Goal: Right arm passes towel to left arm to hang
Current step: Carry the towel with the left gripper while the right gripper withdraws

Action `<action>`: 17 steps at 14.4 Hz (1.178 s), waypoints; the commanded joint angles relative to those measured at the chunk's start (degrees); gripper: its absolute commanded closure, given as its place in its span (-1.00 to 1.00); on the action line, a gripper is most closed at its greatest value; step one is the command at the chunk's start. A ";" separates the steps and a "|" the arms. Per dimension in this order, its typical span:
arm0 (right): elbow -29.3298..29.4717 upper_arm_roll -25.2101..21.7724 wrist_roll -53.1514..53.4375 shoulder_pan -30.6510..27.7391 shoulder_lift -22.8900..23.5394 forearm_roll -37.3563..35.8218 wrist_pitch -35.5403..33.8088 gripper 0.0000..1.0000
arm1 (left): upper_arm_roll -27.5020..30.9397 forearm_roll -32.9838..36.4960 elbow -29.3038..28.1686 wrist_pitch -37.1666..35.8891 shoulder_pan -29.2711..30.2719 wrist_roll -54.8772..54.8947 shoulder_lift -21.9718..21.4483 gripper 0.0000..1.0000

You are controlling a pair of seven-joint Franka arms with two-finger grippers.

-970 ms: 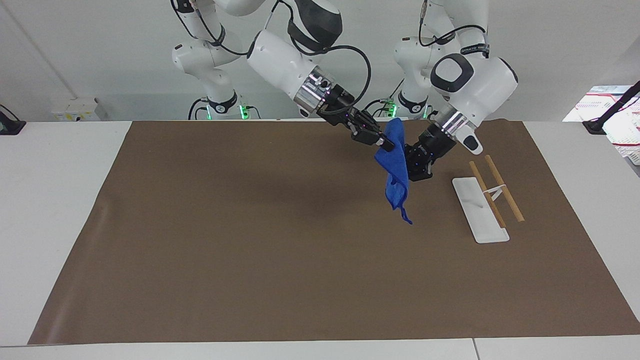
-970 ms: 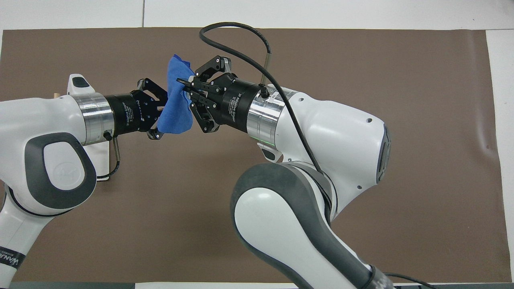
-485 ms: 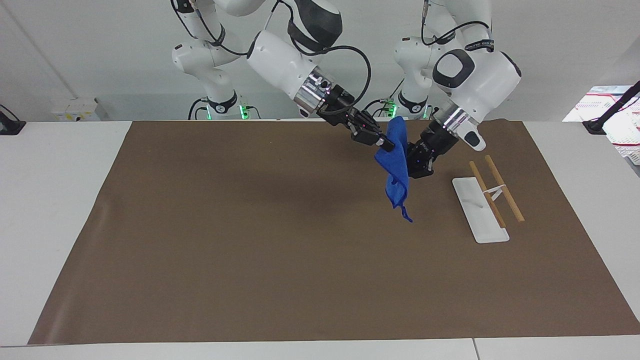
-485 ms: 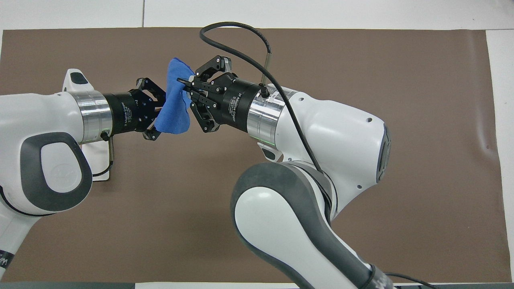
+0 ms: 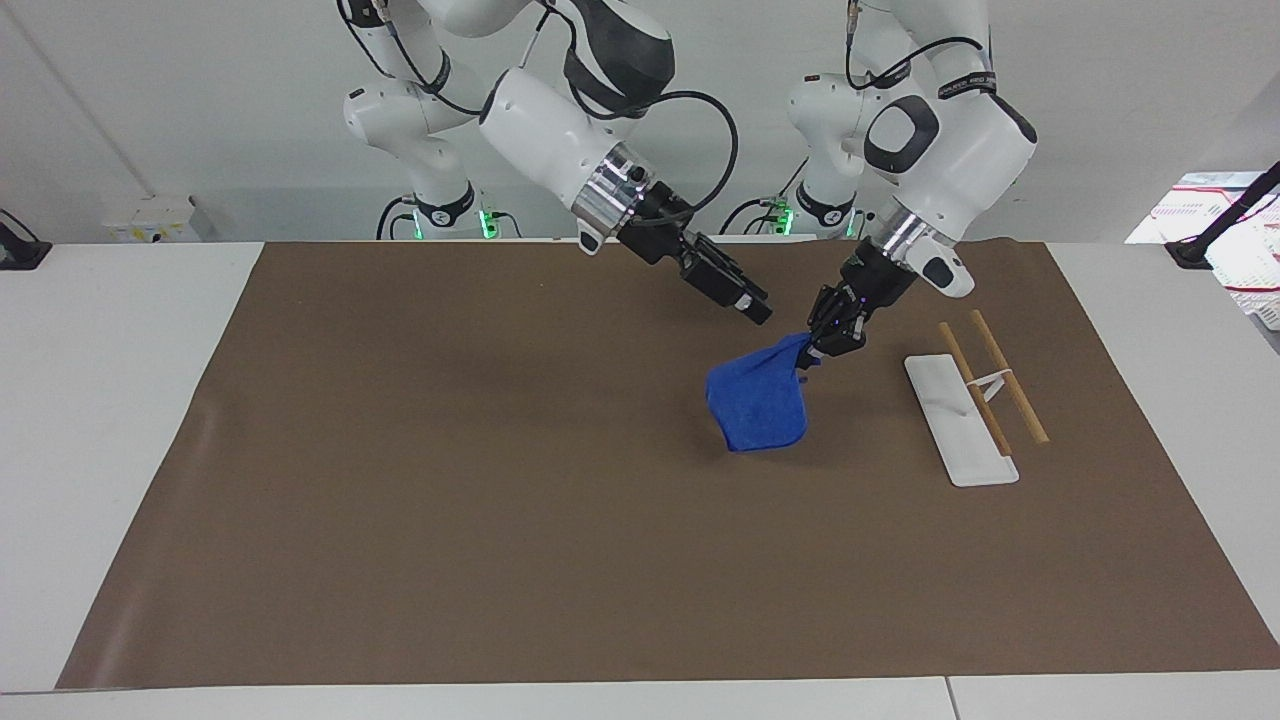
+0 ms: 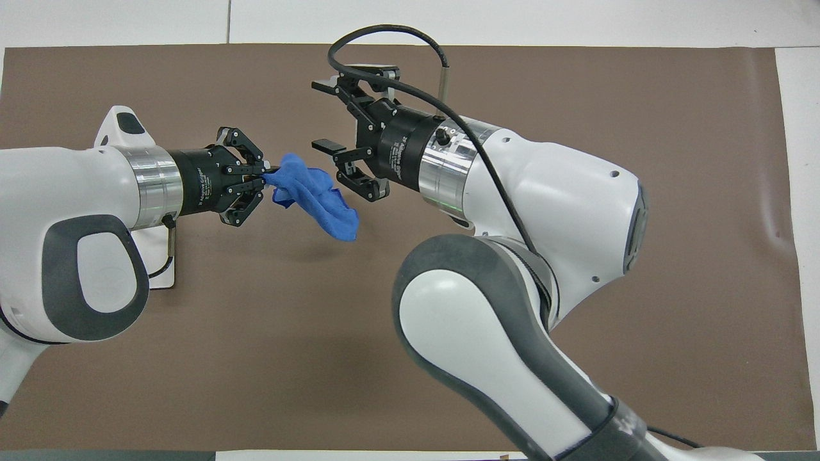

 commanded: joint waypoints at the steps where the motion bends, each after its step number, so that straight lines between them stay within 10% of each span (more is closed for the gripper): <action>1: -1.51 0.45 -5.15 -3.23 -0.45 -9.56 -0.36 -1.00 | 0.28 5.32 0.35 -1.63 -0.29 -0.14 -1.03 1.00; 5: -3.97 0.45 -14.35 -8.76 -1.67 -28.20 -7.27 -1.00 | 0.64 10.40 1.22 -3.55 0.41 -0.05 -2.78 1.00; 17: -3.98 0.45 -50.16 -23.54 -7.03 -52.13 -36.37 -1.00 | 0.55 27.83 2.02 -15.43 9.53 21.18 -7.62 1.00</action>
